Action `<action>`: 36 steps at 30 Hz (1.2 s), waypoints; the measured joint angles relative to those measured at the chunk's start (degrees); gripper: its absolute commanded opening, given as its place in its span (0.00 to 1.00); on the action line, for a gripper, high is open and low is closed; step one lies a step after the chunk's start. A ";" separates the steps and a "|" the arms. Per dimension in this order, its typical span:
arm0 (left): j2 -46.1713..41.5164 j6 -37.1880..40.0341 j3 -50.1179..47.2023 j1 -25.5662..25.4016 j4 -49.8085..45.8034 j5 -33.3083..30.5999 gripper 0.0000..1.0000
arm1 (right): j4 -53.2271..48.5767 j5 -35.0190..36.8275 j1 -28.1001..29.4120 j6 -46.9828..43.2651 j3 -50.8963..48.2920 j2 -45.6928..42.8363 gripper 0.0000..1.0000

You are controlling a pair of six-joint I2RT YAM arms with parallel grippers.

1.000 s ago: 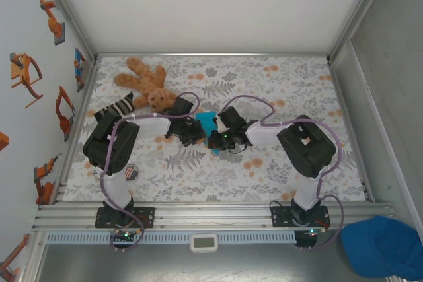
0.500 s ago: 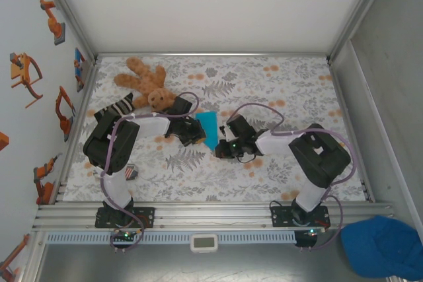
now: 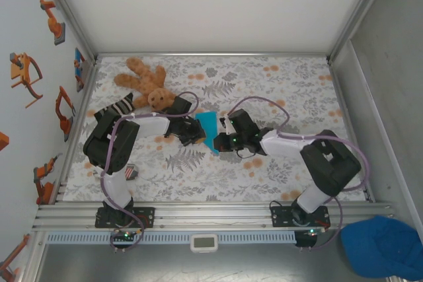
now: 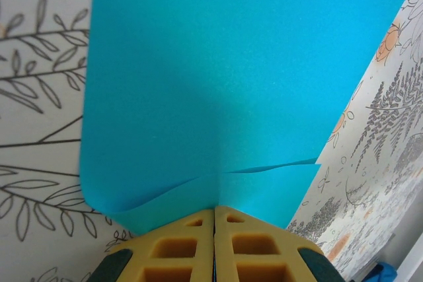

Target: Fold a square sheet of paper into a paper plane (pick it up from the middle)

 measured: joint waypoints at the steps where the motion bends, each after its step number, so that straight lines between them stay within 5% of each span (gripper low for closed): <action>1: 0.00 0.04 0.00 0.00 0.00 0.02 0.07 | 0.50 0.07 0.00 0.04 0.57 1.36 0.00; 10: 0.09 1.22 0.37 0.00 -0.31 0.04 0.07 | -2.03 0.50 0.04 -0.07 6.80 10.95 0.00; 20: 0.09 8.26 0.50 0.00 -0.46 -0.15 0.09 | -5.01 2.03 0.11 -1.86 8.02 11.15 0.00; 31: -1.11 14.25 -8.61 2.60 16.81 6.23 0.15 | -6.01 2.62 0.26 -2.60 8.46 11.26 0.00; 36: -1.40 16.22 -8.68 6.14 18.34 4.46 0.15 | -6.03 2.62 0.26 -2.58 8.46 11.26 0.00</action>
